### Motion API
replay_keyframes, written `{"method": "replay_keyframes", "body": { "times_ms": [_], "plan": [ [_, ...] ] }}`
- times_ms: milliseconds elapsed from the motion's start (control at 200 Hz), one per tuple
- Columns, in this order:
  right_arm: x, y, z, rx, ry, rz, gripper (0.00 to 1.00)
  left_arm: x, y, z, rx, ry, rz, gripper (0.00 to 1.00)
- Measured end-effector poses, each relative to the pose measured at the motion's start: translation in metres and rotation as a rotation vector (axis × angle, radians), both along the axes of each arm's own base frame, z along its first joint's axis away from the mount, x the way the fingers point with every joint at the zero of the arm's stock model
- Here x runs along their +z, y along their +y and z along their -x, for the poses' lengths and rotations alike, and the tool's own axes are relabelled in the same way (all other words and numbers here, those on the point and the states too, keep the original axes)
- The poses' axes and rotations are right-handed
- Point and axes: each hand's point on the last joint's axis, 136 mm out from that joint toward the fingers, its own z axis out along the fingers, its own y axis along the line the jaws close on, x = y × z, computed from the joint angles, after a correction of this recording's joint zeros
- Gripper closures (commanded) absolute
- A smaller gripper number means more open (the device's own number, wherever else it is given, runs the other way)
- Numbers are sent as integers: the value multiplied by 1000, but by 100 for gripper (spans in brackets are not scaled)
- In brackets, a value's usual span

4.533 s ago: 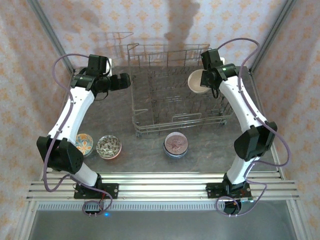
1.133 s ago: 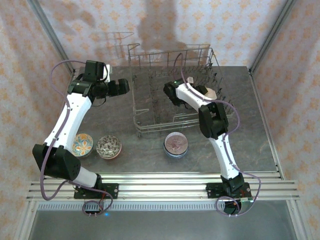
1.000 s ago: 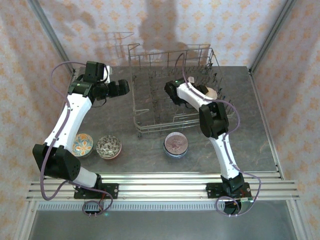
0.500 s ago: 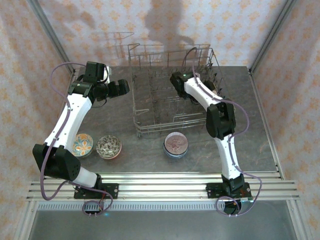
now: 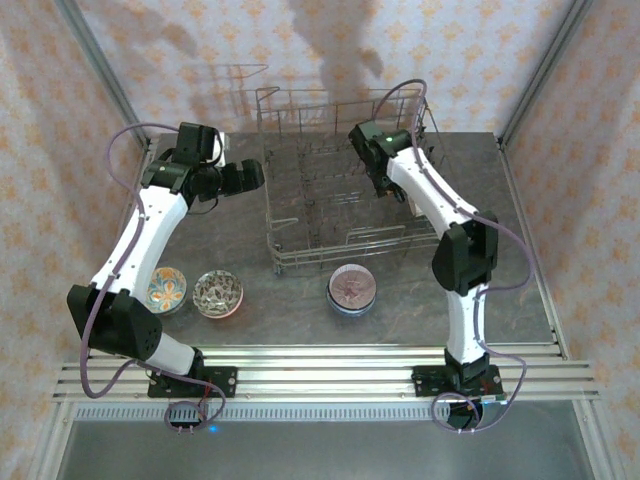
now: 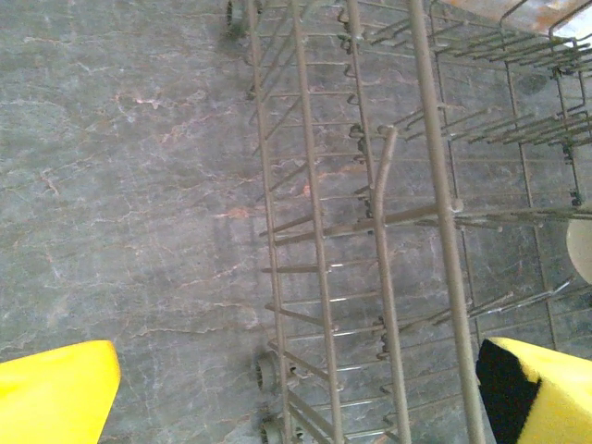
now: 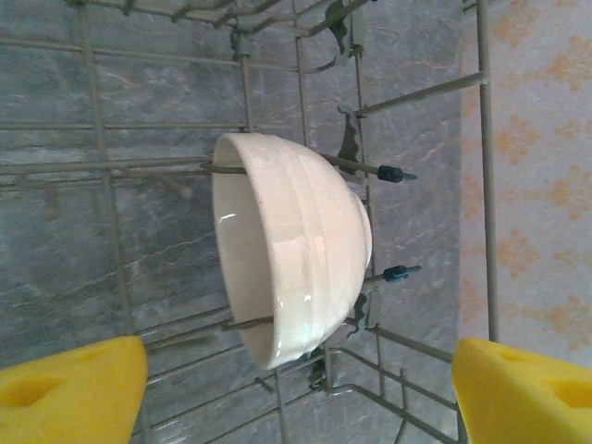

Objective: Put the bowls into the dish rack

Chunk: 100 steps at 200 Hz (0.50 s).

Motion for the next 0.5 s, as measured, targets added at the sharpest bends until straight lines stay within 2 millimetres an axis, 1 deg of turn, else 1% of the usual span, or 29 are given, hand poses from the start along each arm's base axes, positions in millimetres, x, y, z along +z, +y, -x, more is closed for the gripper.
{"method": "replay_keyframes", "body": {
  "times_ms": [85,165,295,425,500],
  "plan": [
    [10,3,12,13,-6,-66,20,3,-5,0,-12,-7,0,1],
    [17,8,29,31,-3,-151,23,3,-7,1,-19,-8,1,1],
    [24,17,70,76,18,-291,29,3,-10,1,-36,-10,-2,1],
    [23,33,116,134,33,-426,34,3,-14,2,-60,-11,3,1],
    [22,41,134,156,27,-495,37,2,-15,4,-67,-8,10,1]
  ]
}}
